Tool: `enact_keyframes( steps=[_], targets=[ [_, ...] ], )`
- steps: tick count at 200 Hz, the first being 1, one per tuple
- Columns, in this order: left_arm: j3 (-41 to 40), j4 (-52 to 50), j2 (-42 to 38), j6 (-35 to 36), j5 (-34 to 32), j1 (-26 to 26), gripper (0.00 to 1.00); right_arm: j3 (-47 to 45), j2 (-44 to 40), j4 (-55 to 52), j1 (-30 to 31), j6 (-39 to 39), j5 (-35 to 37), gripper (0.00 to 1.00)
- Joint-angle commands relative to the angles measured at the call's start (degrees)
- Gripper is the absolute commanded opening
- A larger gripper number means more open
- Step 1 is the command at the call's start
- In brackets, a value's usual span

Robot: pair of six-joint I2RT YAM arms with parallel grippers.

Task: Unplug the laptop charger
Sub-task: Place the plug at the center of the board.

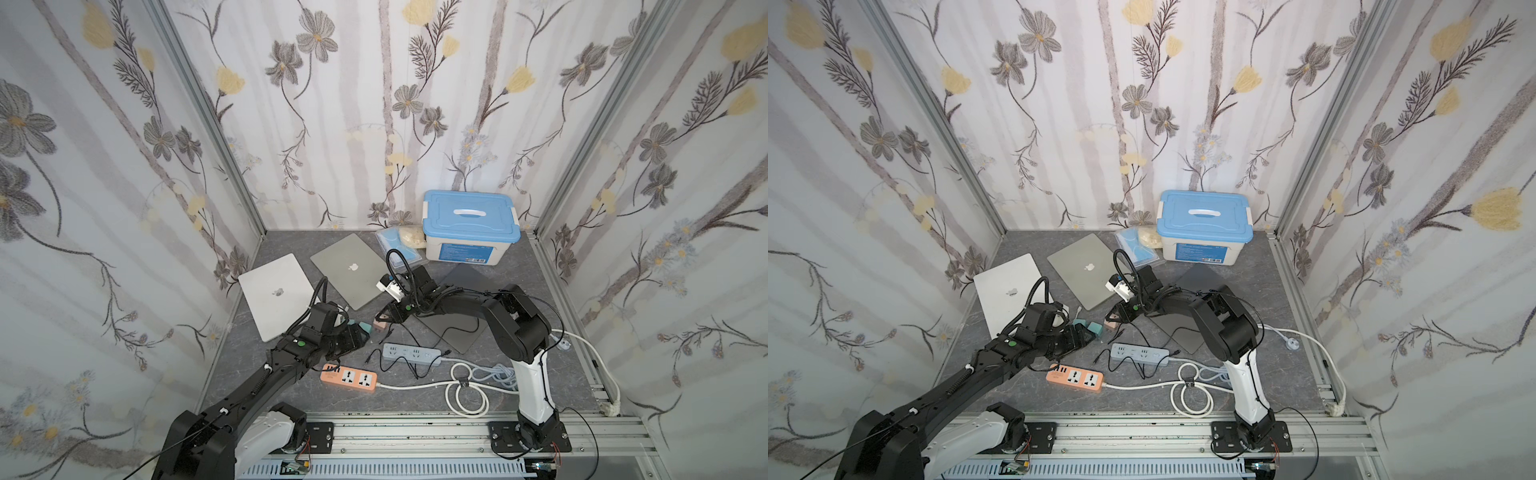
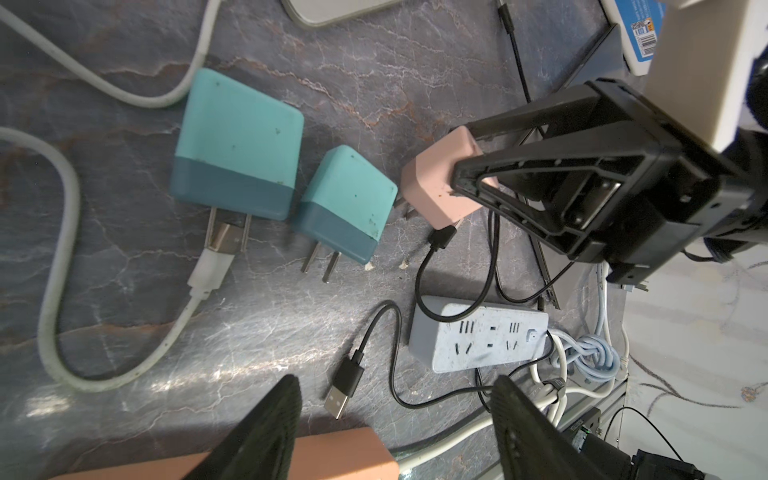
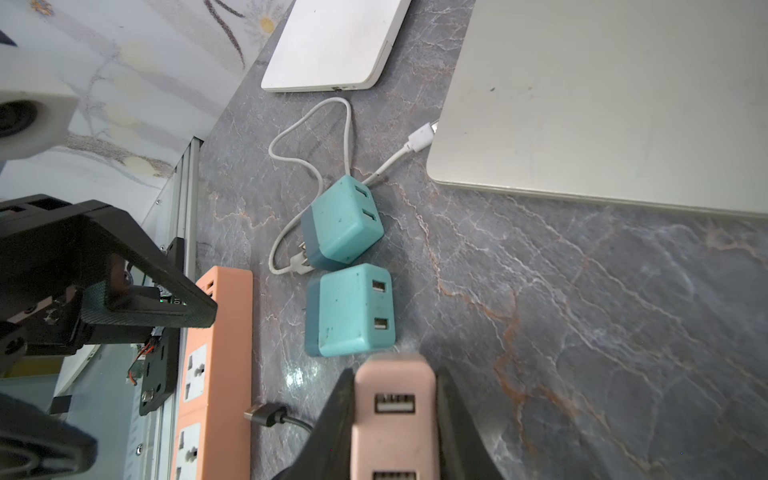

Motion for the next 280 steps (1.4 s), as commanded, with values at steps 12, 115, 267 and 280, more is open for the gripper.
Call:
enact_keyframes(
  steps=[12,115,267,280],
  targets=[
    [-0.42,2.26,-0.73,0.52,-0.49,0.14,0.76,0.02,0.20,-2.45,-0.12,-0.14,0.38,0.08],
    [2.15,0.39,-0.31,2.75,-2.13,0.22,0.77,1.13,-2.44,-4.31,-0.82,1.32,7.11,0.49],
    [26.53,-22.44,7.15,7.69,-31.41,3.70,1.00,-16.86,-42.36,-1.68,-3.84,-0.72,44.10,1.00],
    [27.83,-22.29,5.95,8.67,-33.32,4.58,1.00,-20.82,-48.21,2.38,-6.44,-1.83,46.21,1.00]
  ],
)
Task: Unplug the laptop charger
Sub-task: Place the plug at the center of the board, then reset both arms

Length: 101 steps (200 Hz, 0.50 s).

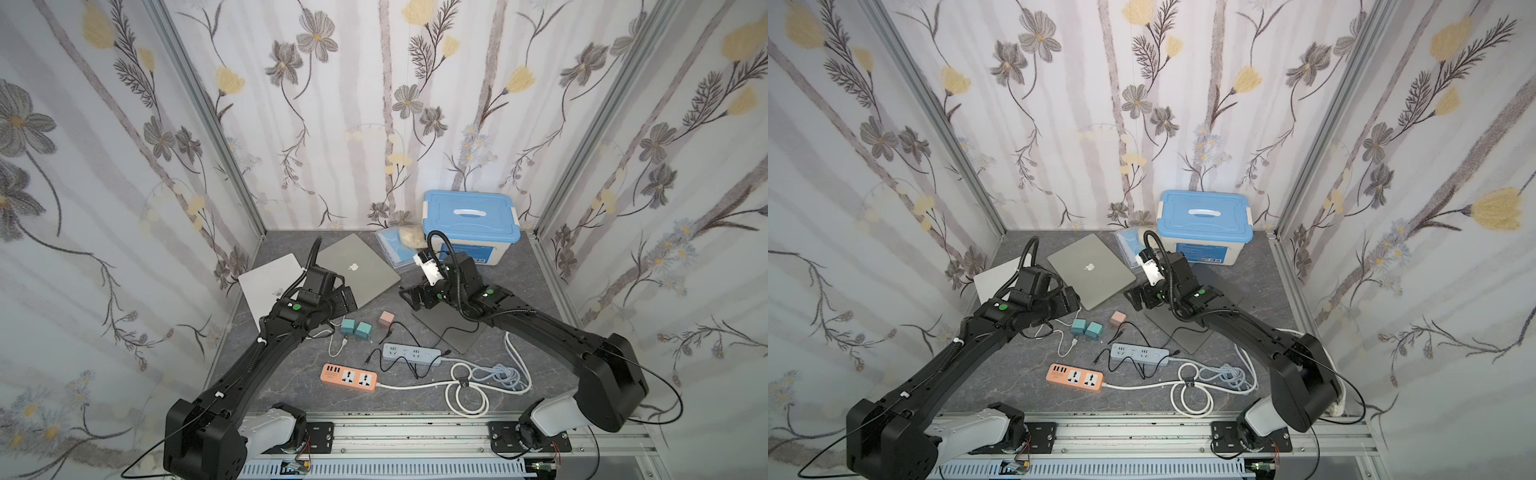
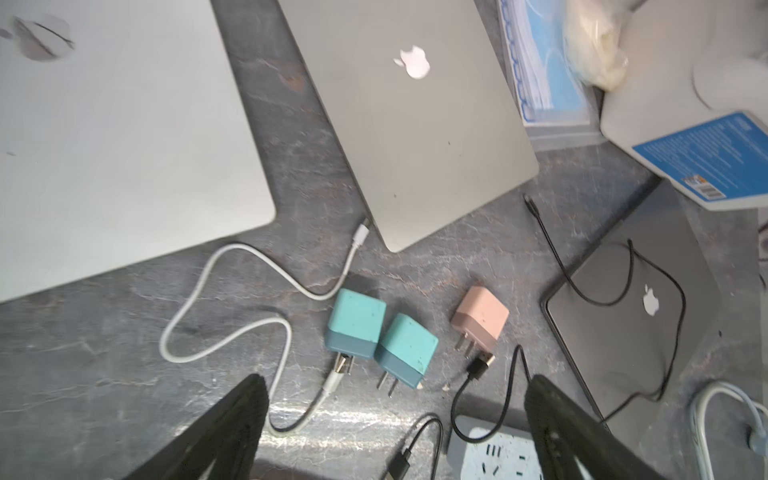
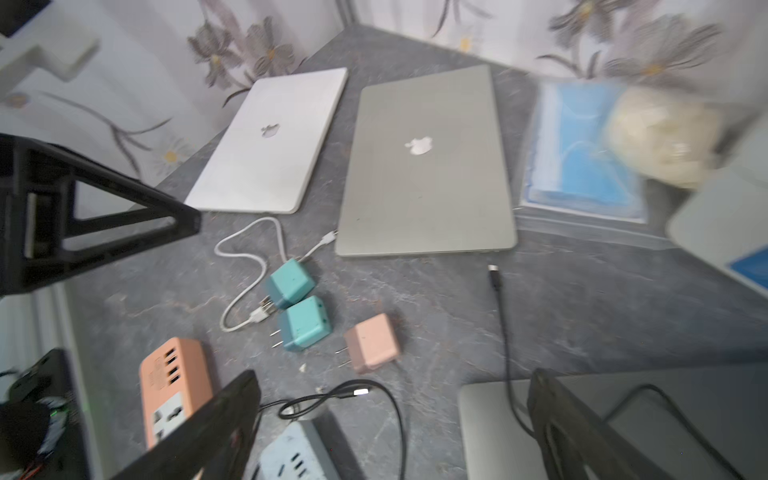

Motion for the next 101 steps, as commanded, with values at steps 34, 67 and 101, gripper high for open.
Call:
enact_keyframes(
  steps=[34,67,101],
  targets=[
    [1.17,2.07,-3.96,6.87,-13.66,1.50,1.00,-21.56,-21.98,25.84,-5.62,-6.55,21.74,1.00],
    [-5.26,15.83,-6.00,17.98,-13.88,4.11,1.00,-30.17,-23.05,34.02,-15.29,2.28,31.12,1.00],
    [-13.11,29.70,-4.71,28.75,-13.53,5.94,1.00,-32.77,-13.52,46.42,-24.94,-0.83,16.47,1.00]
  ],
)
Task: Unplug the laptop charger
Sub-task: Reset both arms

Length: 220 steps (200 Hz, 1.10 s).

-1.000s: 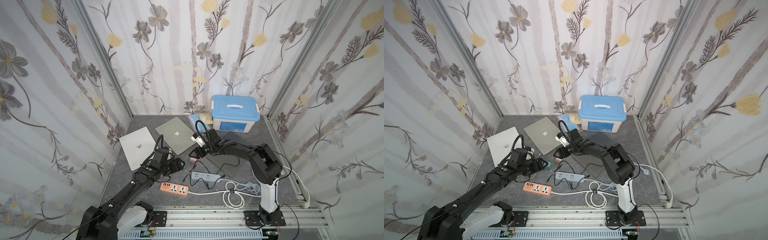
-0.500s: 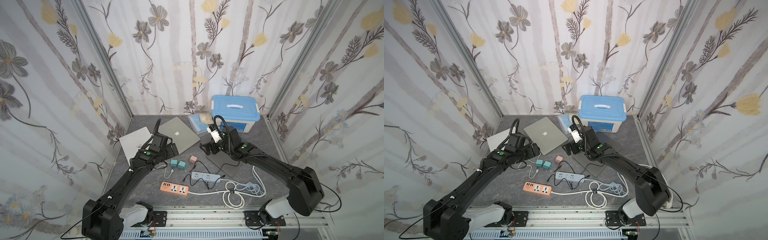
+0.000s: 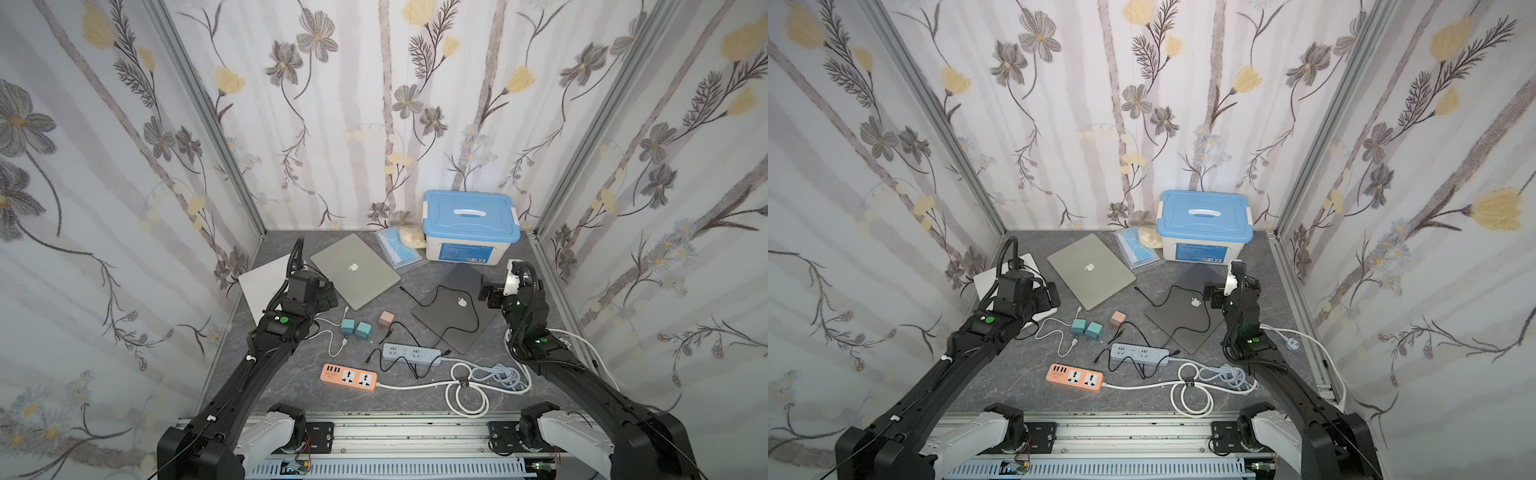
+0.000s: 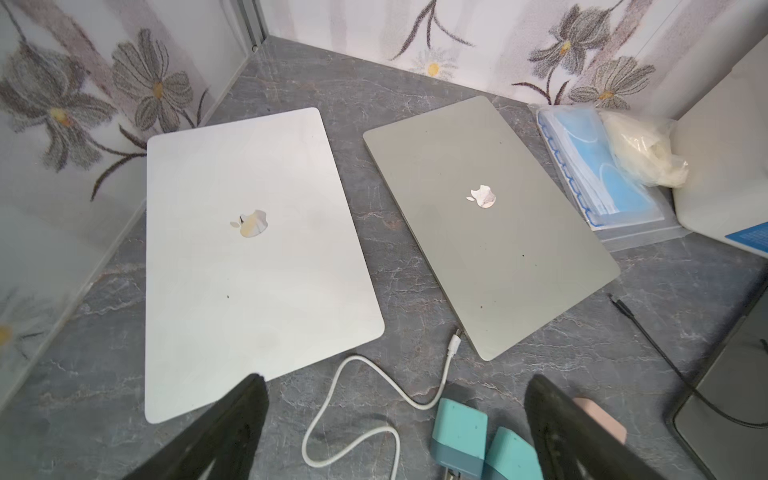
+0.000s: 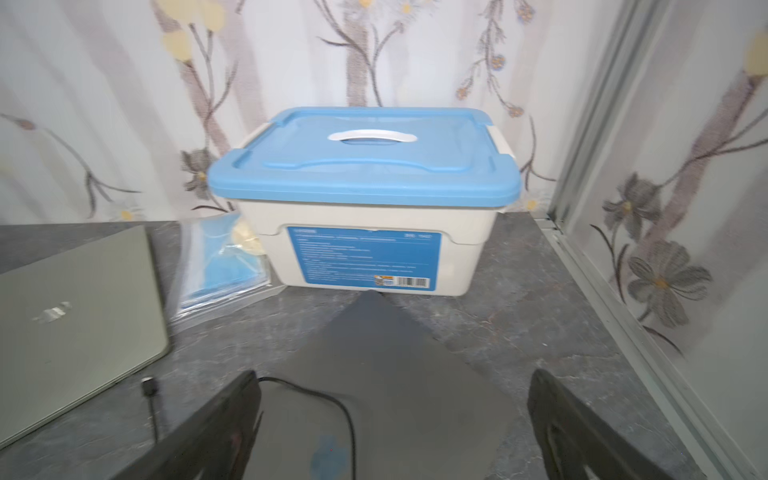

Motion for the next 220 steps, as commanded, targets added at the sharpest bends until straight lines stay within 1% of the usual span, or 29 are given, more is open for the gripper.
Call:
enact_keyframes(
  steps=[1,6,22,36,54,60,65,77,89,96,106,115,123,142,153,161,166,174,183,189,199,220],
  targets=[
    [-2.86,12.79,1.80,10.40,-1.80,1.20,1.00,-0.17,5.59,13.51,-3.69,0.08,-6.41,1.00],
    [-2.87,13.13,3.01,10.52,-2.14,1.64,1.00,1.72,6.36,11.12,-4.31,-0.28,-8.12,1.00],
    [-3.14,14.96,7.38,11.36,-3.73,2.58,1.00,1.65,8.41,16.62,-4.60,-2.73,-9.47,1.00],
    [-3.39,16.40,10.69,11.74,-1.88,3.28,1.00,2.24,10.03,19.09,-5.18,-4.57,-10.61,1.00],
    [-4.81,20.10,12.78,12.79,-0.93,4.38,1.00,1.90,11.79,22.37,-5.50,-7.18,-8.99,1.00],
    [-5.70,22.01,12.67,12.35,-0.97,5.11,1.00,1.35,12.38,24.56,-5.60,-7.72,-8.03,1.00],
    [-6.35,23.68,12.39,11.59,-0.66,5.99,1.00,1.38,12.14,24.29,-5.68,-8.52,-8.77,1.00],
    [-9.06,28.90,11.80,9.66,0.76,7.68,1.00,-1.48,12.56,30.79,-5.67,-10.44,-11.02,1.00],
    [-10.96,33.29,11.95,8.15,2.13,9.29,1.00,-5.36,15.45,40.50,-6.02,-11.42,-12.61,1.00],
    [-11.28,34.22,12.77,7.88,2.89,10.18,1.00,-6.99,17.46,44.75,-6.03,-12.35,-14.21,1.00],
    [-11.06,33.95,14.23,8.59,3.04,11.01,1.00,-8.55,18.01,47.27,-5.90,-13.38,-18.05,1.00],
    [-11.15,33.86,15.14,9.21,2.30,11.54,1.00,-9.58,16.08,46.31,-5.00,-16.35,-20.95,1.00],
    [-11.49,34.52,15.56,9.38,2.03,11.99,1.00,-10.49,14.38,46.72,-3.55,-18.11,-20.39,1.00],
    [-12.43,36.36,16.30,9.38,3.02,12.96,1.00,-11.03,9.77,44.14,-3.26,-17.60,-20.56,1.00],
    [-12.70,37.07,16.83,9.34,3.67,13.27,1.00,-9.51,6.40,37.59,-3.87,-15.82,-20.30,1.00],
    [-12.56,36.45,17.28,9.67,3.17,13.40,1.00,-7.80,4.33,29.81,-3.83,-16.73,-18.81,1.00],
    [-12.23,35.64,17.65,9.79,2.41,13.40,1.00,-7.34,3.66,27.03,-3.91,-17.39,-17.55,1.00],
    [-12.15,35.84,17.84,9.81,1.18,13.44,1.00,-8.86,2.95,27.26,-3.92,-19.18,-16.22,1.00],
    [-12.94,38.04,17.63,9.66,1.45,13.66,1.00,-11.33,1.83,29.49,-4.17,-20.18,-15.42,1.00],
    [-13.40,39.76,17.69,9.43,1.87,13.91,1.00,-12.25,0.88,30.07,-4.69,-19.43,-15.17,1.00],
    [-14.33,43.32,18.31,9.38,2.39,14.12,1.00,-13.35,0.05,31.42,-6.01,-18.06,-16.67,1.00],
    [-15.83,49.55,21.12,11.34,2.90,14.12,1.00,-12.90,0.09,29.90,-6.99,-16.69,-16.64,1.00]
  ],
)
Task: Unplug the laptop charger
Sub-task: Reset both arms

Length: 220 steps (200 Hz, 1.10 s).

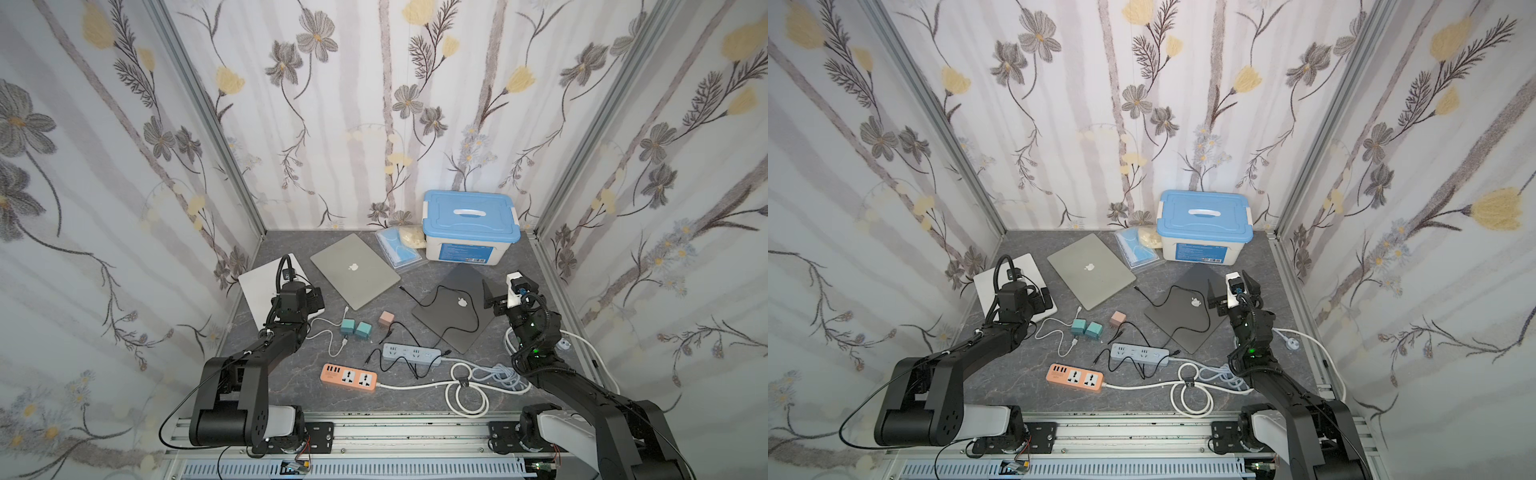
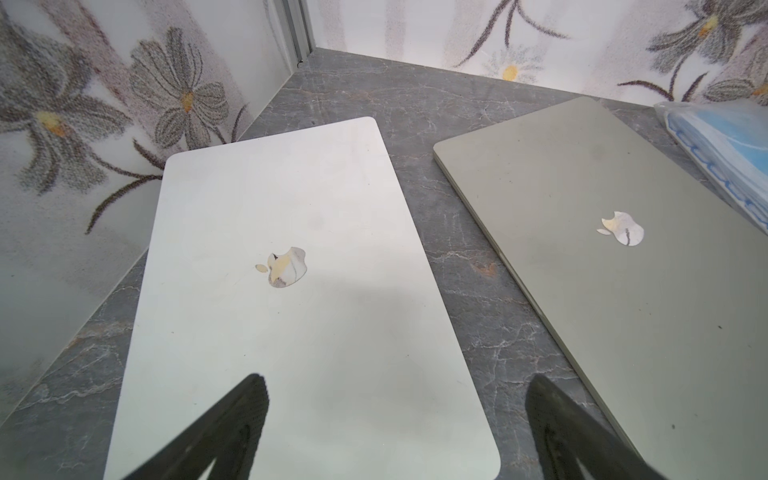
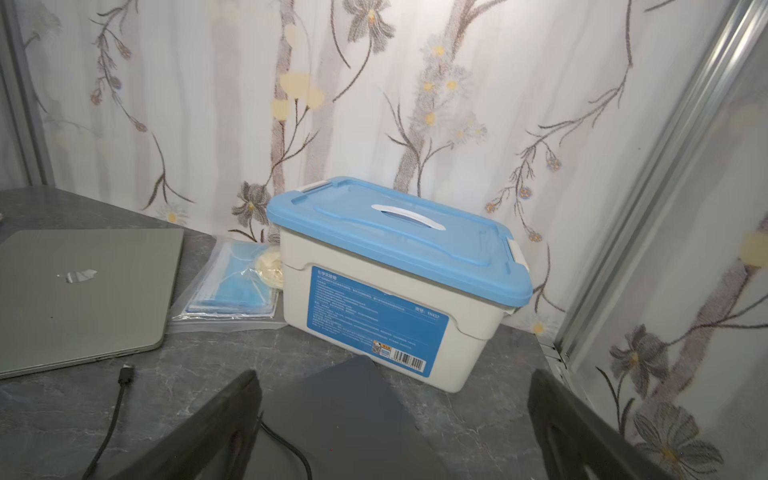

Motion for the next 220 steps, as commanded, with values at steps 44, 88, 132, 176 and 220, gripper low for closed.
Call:
enact_keyframes(
  steps=[44,88,132,176,220],
  targets=[
    [-4.24,20.79,7.80,3.92,1.39,0.09,1.00,-5.53,0.74,6.02,-4.52,6.93,-0.03,1.00],
    [-7.53,27.39,9.86,4.73,5.20,0.54,1.00,-2.19,11.79,10.83,-6.20,9.46,2.74,1.00],
    [-7.49,27.24,9.82,4.36,5.70,0.89,1.00,-1.84,13.35,11.37,-7.12,10.45,2.35,1.00],
    [-7.61,27.93,9.93,4.71,4.89,0.38,1.00,-2.01,13.16,11.52,-7.21,10.40,2.06,1.00],
    [-7.63,28.31,9.99,4.74,4.71,0.35,1.00,-1.76,13.26,11.31,-7.30,10.49,1.81,1.00]
  ],
)
